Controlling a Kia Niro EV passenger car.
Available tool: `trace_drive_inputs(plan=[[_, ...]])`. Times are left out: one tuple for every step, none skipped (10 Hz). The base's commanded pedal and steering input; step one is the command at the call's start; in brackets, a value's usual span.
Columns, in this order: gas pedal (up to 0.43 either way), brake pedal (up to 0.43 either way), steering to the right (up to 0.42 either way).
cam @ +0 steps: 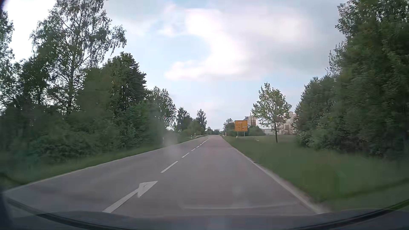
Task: Follow the waypoints while adhering to traffic rules and regulations
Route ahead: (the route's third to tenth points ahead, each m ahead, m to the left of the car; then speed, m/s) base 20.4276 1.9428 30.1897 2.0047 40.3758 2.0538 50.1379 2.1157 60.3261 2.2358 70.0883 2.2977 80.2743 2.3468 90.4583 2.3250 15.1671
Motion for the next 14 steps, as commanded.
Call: trace_drive_inputs(plan=[[0.220, 0.000, 0.000], [0.220, 0.000, 0.000], [0.220, 0.000, 0.000], [0.220, 0.000, 0.000], [0.209, 0.000, 0.000], [0.189, 0.000, 0.000], [0.189, 0.000, 0.000], [0.189, 0.000, 0.000], [0.189, 0.000, 0.000], [0.189, 0.000, 0.000], [0.189, 0.000, 0.000], [0.189, 0.000, 0.000], [0.189, 0.000, 0.000], [0.189, 0.000, 0.000]])
